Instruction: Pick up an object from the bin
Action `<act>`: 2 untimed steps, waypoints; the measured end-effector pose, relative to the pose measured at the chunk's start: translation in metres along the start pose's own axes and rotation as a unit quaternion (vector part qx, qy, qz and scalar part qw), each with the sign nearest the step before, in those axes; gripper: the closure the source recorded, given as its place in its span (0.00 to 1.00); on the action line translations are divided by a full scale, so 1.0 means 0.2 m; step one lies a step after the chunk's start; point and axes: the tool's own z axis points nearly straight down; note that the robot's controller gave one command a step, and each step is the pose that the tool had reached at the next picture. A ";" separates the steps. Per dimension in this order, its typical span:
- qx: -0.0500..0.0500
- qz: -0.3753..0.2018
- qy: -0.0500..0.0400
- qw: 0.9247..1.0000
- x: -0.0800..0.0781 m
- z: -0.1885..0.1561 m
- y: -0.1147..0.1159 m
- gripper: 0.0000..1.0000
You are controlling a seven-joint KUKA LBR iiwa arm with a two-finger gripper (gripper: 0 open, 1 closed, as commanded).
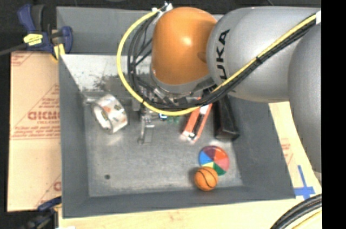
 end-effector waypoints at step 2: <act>-0.002 0.045 -0.008 0.999 -0.17 0.34 0.17 0.00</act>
Offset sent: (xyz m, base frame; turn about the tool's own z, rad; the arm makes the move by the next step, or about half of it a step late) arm 0.0559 0.0679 -0.1407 0.1640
